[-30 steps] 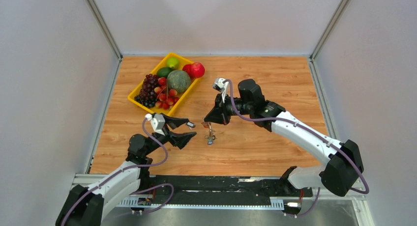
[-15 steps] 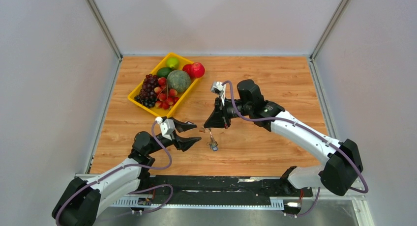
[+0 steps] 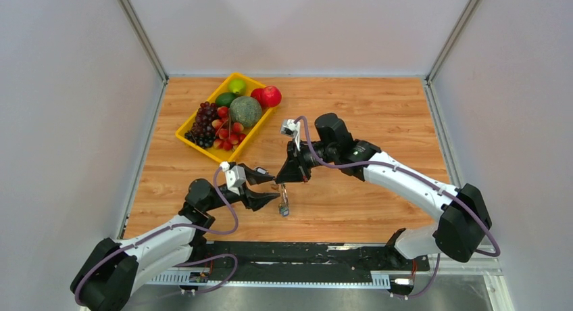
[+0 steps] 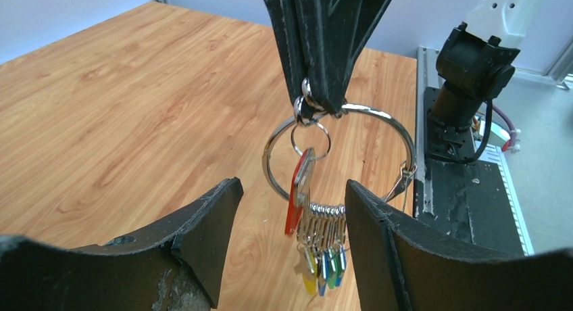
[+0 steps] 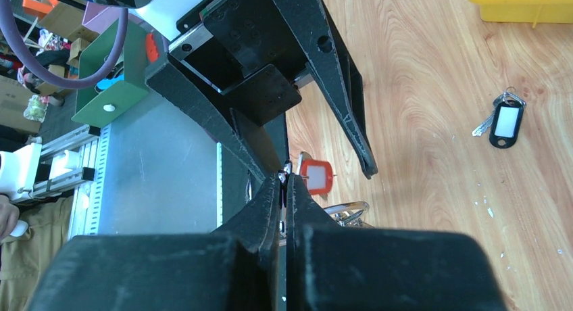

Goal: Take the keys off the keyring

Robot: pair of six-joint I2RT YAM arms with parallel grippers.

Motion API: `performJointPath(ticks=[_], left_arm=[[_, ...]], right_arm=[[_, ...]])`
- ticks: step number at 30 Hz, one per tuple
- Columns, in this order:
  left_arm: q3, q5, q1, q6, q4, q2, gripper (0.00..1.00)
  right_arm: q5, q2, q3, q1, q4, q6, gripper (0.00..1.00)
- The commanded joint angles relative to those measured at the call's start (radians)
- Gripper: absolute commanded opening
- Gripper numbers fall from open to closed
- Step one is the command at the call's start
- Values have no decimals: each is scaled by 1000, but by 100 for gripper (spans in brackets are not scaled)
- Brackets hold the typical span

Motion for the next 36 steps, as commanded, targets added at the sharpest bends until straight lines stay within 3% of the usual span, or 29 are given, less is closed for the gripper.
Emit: performJointPath(ticks=[1,9,12,15,17,22,25,33,36], left_arm=[[43,46,-12,38,23,17,62],[75,56,-19,62,-42,30,30],[82,55,-18,62,-60,30,28],[84,48,-18,61,-69,26,34],[85,49,-18,64,-70,25,32],[100,55,-18,88,-111,21,2],[106,51,-18,97,-142,19,0],[168,-107,-18,90,-346,39,0],[302,-135,-18,29,-531,48,0]], right_arm=[[-21,3,58,7,30,-4,0],[-15,0,56,11,24,-8,0],[-3,0,47,12,21,-10,0],[-2,5,40,12,19,-12,0],[0,4,38,12,19,-14,0],[21,-4,33,12,19,-21,0],[56,-14,24,13,19,-27,0],[324,-29,-82,13,61,0,34],[365,-61,-143,12,134,29,43]])
